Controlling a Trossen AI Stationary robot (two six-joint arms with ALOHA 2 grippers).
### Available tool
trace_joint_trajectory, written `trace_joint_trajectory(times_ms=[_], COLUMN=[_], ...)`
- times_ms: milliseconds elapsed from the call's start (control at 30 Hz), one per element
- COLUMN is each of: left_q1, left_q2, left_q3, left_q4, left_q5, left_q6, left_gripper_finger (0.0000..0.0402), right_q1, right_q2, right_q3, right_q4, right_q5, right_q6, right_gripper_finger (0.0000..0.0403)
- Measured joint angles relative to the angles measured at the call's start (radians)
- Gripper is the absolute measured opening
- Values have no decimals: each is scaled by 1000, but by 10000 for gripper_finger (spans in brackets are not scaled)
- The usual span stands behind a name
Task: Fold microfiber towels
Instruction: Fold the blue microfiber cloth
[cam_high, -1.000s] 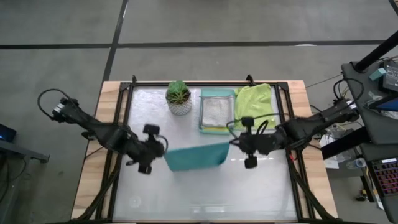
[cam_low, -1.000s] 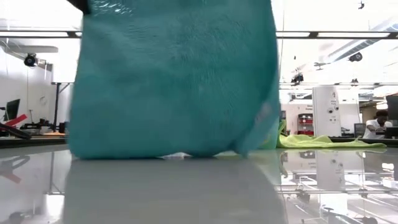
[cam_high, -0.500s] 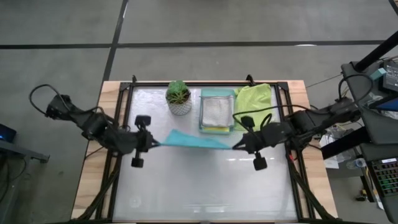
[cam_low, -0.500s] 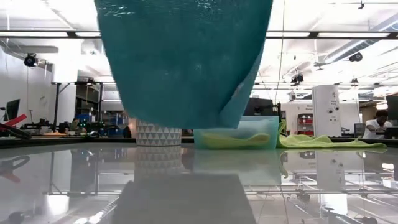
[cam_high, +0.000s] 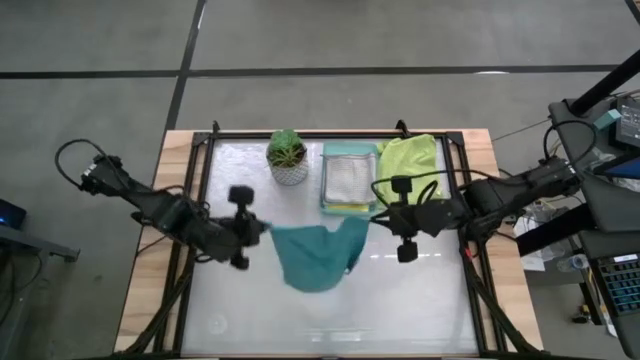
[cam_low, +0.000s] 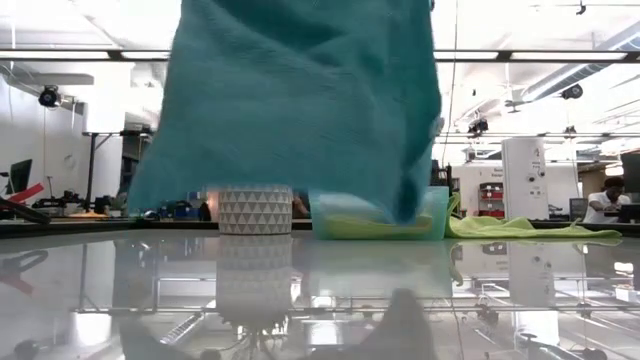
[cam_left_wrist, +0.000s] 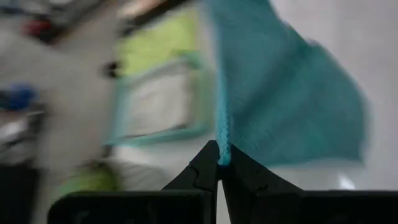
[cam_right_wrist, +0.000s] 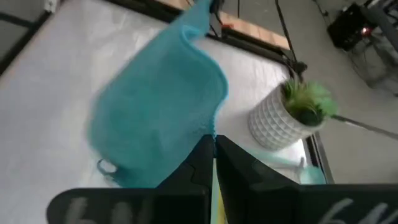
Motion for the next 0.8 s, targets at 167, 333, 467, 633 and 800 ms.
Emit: trace_joint_trajectory(times_ms=[167, 333, 467, 633, 800], left_q1=[23, 28, 28, 25, 38], left_q2=[-63, -90, -101, -99, -105], left_q3=[1, 1, -2, -2, -4], left_q4=[75, 164, 303, 456, 386], left_q5=[-127, -134, -137, -72, -67], left_q6=[5, 31, -36, -24, 0], left_gripper_finger=[0, 0, 0, 0, 0], right_q1=[-8, -22, -48, -72, -112], right_q2=[-4, 0, -4, -1, -1], right_q3=[31, 31, 31, 31, 31], right_q4=[13, 61, 62, 64, 64], right_q5=[4, 26, -201, -88, -43], right_q6=[-39, -96, -156, -144, -168], right_gripper_finger=[8, 8, 8, 8, 8])
